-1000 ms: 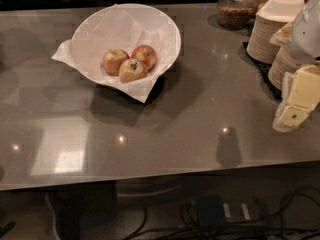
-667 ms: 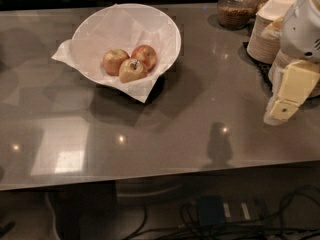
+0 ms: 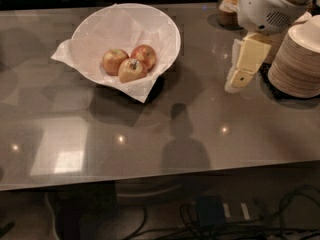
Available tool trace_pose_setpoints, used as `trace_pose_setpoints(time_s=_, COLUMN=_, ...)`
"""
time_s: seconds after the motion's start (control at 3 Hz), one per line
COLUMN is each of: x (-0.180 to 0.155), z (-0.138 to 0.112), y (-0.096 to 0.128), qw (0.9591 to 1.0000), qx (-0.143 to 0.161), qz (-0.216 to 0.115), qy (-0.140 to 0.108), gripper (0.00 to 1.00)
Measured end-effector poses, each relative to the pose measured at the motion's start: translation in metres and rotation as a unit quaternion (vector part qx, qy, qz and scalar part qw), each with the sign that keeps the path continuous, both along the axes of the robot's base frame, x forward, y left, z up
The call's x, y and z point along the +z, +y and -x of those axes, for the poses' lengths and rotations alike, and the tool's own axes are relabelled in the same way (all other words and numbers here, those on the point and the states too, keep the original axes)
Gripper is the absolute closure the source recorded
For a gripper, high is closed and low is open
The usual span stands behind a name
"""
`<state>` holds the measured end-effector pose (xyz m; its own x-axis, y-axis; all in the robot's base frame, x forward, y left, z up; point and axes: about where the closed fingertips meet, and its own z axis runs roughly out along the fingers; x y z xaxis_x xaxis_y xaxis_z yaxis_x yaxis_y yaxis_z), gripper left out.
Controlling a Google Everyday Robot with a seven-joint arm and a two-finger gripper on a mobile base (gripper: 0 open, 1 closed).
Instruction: Pick apple from white bowl
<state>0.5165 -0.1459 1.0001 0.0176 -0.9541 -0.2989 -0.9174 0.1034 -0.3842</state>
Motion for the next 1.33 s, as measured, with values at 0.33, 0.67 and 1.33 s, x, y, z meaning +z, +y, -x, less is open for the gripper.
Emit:
trace_pose_setpoints(time_s=0.33, x=0.006, z=-0.031, y=0.029, qw=0.9988, qx=0.038, qz=-0.027, qy=-0.014, gripper=0.0)
trace_pose_setpoints(time_s=0.67, x=0.004, z=-0.061, y=0.059, qw=0.9942, qx=0.084, qz=-0.064, qy=-0.018, gripper=0.0)
trace_pose_setpoints(time_s=1.33, x=-0.005, z=-0.087, y=0.091, qw=0.9861, qx=0.138, qz=-0.089, qy=-0.02, gripper=0.0)
